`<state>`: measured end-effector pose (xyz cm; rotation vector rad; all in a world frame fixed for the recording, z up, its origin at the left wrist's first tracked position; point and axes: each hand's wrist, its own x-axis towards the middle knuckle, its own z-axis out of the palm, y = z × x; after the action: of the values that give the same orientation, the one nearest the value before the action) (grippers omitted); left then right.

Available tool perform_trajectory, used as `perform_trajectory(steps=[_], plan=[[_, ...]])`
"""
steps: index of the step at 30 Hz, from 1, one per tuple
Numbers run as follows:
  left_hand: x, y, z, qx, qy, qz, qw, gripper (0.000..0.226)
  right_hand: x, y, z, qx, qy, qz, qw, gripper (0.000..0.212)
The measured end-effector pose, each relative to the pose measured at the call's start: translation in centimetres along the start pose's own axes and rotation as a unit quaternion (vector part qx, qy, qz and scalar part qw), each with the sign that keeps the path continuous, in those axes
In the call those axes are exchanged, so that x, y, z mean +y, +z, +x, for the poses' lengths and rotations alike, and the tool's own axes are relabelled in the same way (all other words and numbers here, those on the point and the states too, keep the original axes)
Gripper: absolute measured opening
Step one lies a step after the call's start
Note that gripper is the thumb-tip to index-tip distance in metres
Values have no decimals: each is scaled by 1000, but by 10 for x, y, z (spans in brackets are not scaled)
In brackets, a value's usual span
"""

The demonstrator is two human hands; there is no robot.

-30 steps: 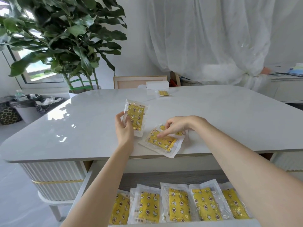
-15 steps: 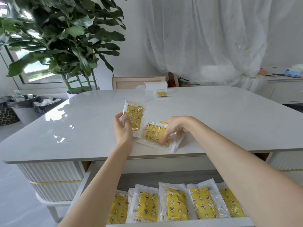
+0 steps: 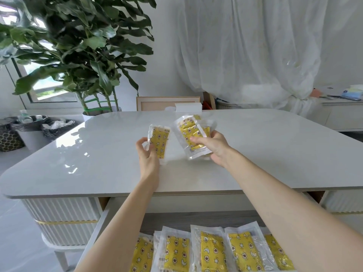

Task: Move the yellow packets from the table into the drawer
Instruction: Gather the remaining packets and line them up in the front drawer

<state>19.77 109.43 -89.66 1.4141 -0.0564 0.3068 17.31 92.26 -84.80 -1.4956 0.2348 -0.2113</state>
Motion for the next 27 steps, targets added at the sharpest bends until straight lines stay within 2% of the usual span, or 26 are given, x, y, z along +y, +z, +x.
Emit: perform_trajectory(steps=[4,7,10,13,16,18,20,24,25,27], plan=[[-3,0,-2,-29,8,41,999,18,17,10,-4,-13,4,-49,999,49],[-4,2,-5,-53,23,55,997,12,18,9,-6,-25,-32,-90,995,45],[-2,4,-6,-74,22,52,996,23,12,4,-4,-4,-68,-110,992,37],[-2,6,-5,-72,30,65,995,43,10,3,-2,-16,-61,-79,995,32],[-2,6,-4,-41,49,110,992,51,11,6,-1,-27,-4,25,999,52],[-3,7,-2,-42,63,150,986,49,12,7,1,-35,11,60,998,41],[-3,6,-3,-58,50,167,983,48,13,9,1,-42,6,49,998,27],[-5,3,-1,-92,10,155,984,36,13,16,-1,-60,-33,42,997,24],[-5,3,0,-95,-1,163,982,36,13,17,-2,-64,-37,44,996,24],[-2,3,-1,-103,-29,153,982,52,11,19,-2,-70,-41,40,996,23]])
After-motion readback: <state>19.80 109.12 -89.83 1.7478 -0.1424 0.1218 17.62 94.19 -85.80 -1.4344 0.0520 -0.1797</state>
